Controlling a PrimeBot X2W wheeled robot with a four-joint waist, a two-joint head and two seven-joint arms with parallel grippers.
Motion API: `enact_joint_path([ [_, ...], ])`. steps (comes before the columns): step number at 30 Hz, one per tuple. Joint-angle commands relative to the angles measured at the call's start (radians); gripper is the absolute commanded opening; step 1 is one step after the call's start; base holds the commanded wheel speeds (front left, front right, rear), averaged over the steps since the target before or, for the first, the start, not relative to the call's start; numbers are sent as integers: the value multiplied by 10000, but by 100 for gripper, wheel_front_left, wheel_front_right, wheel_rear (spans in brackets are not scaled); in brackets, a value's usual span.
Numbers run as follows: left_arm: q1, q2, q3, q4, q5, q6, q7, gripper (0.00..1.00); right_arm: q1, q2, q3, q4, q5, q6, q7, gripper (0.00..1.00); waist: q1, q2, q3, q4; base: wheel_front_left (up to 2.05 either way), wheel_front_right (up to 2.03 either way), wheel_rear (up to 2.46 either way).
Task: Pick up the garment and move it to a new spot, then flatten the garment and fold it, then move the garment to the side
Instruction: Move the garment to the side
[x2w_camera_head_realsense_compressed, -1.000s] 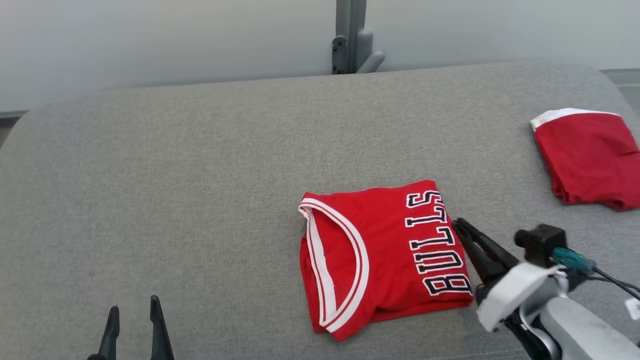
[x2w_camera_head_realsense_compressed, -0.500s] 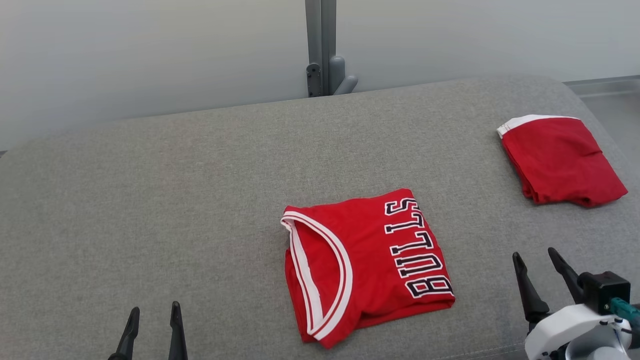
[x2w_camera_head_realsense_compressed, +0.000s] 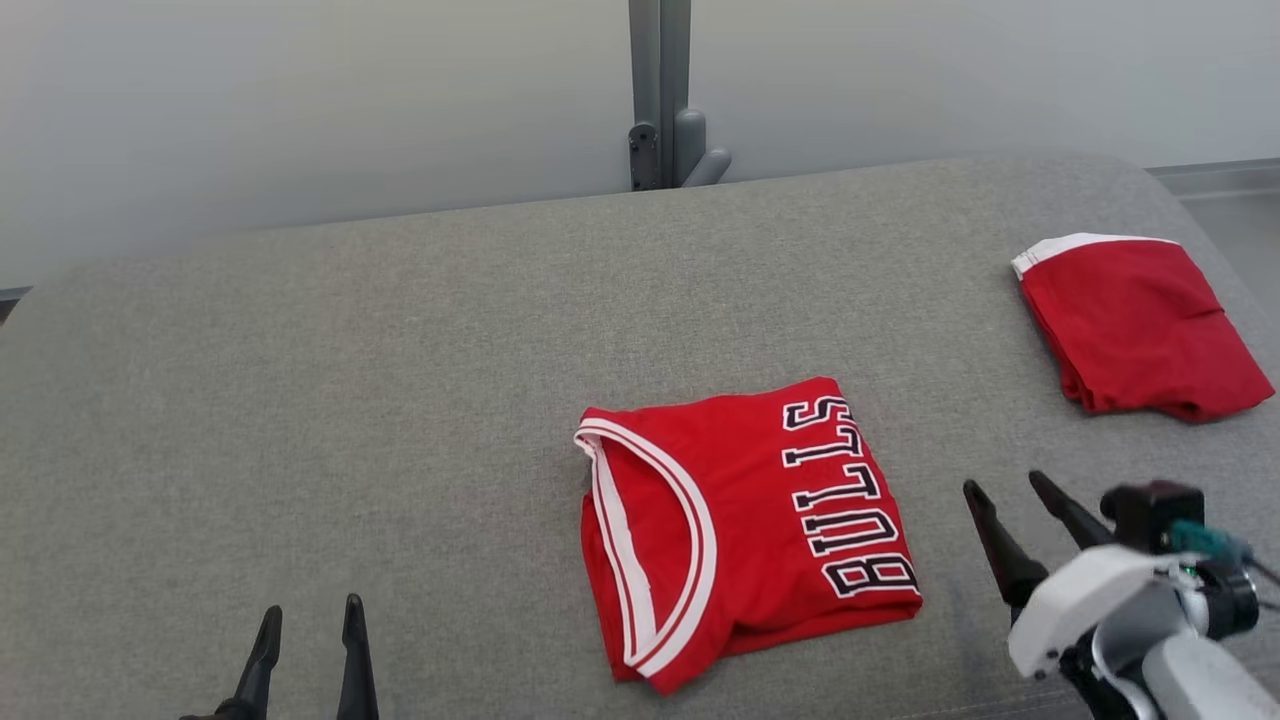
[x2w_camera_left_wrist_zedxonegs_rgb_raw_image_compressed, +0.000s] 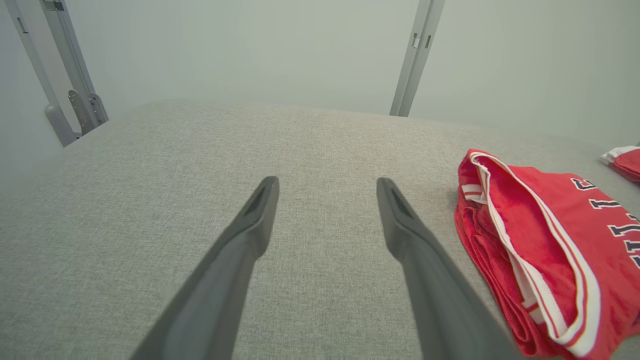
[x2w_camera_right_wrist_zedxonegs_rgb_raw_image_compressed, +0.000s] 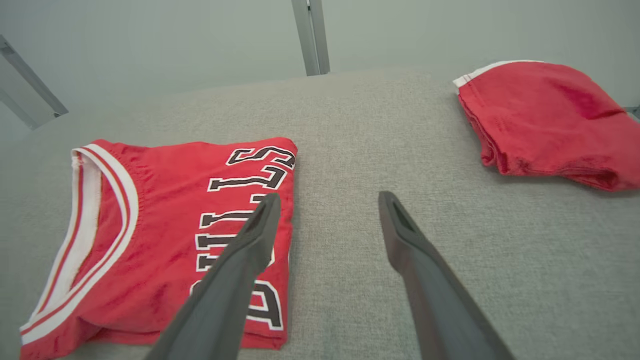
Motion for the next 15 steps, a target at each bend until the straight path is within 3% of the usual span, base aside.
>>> enact_joint_path([
  [1, -137, 21, -4, 11, -86, 17, -27, 100, -223, -228, 151, -136, 313, -17, 552, 100, 0, 0, 108, 106, 0, 0, 0],
  [5, -350, 20, -207, -120, -170, 77, -29, 100, -1161, -1245, 1009, -586, 1384, -12, 3384, 100, 0, 0, 446, 350, 0, 0, 0],
  [7, -446, 21, -311, -158, -212, 117, -27, 100, -1558, -1226, 1220, -488, 1995, -6, 4305, 100, 0, 0, 629, 506, 0, 0, 0],
  [9, -540, 27, -370, -103, -316, 166, -27, 100, -1980, -1286, 1303, -213, 2195, -11, 4708, 100, 0, 0, 795, 680, 0, 0, 0],
  [15, -956, 24, -559, -57, -547, 304, -27, 100, -3040, -672, 1323, 1326, 2448, -11, 4747, 100, 0, 0, 1205, 1174, 0, 0, 0],
])
